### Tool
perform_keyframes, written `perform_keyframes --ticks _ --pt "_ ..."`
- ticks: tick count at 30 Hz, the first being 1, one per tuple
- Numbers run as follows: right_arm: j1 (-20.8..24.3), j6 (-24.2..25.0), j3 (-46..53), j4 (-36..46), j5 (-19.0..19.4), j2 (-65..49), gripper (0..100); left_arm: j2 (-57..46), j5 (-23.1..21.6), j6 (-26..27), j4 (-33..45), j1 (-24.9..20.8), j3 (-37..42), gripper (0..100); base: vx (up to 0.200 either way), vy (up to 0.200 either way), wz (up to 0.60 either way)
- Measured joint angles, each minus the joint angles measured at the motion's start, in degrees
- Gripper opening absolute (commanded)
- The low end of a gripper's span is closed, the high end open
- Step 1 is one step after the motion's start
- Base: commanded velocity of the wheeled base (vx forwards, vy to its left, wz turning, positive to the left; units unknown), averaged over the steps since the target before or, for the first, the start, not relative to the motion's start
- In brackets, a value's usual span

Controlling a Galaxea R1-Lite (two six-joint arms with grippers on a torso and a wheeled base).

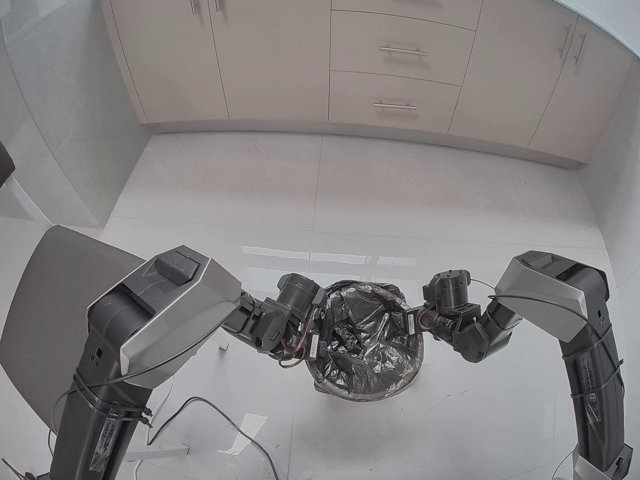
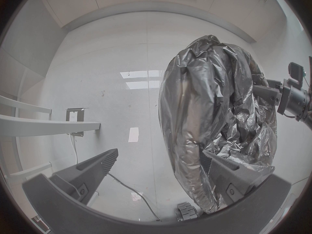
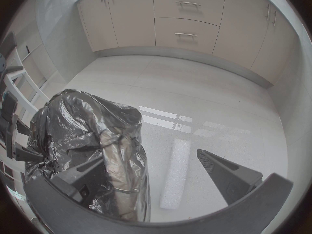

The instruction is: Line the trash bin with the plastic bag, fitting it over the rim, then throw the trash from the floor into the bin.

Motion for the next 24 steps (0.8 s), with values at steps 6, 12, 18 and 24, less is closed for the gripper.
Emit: perform_keyframes --ticks 6,12,18,24 --pt "0.04 0.16 -0.09 -0.17 -0.06 0.61 100 -0.20 0.00 -0.72 -0.11 0.11 -0.21 100 0.000 0.000 0.00" --pt "1.94 0.40 2.95 -0.33 -0.22 -2.01 100 -2.12 -0.10 -2.57 -0.13 -0.02 0.30 100 0.000 0.000 0.00" --pt "5.11 0.54 8.48 -0.68 -0.22 -5.64 100 -4.83 -0.33 -2.88 -0.27 -0.30 1.66 100 0.000 0.000 0.00" --pt "11.36 0.82 16.07 -0.99 -1.02 -9.26 100 -6.06 -0.49 -3.05 -0.59 -0.39 1.88 100 0.000 0.000 0.00"
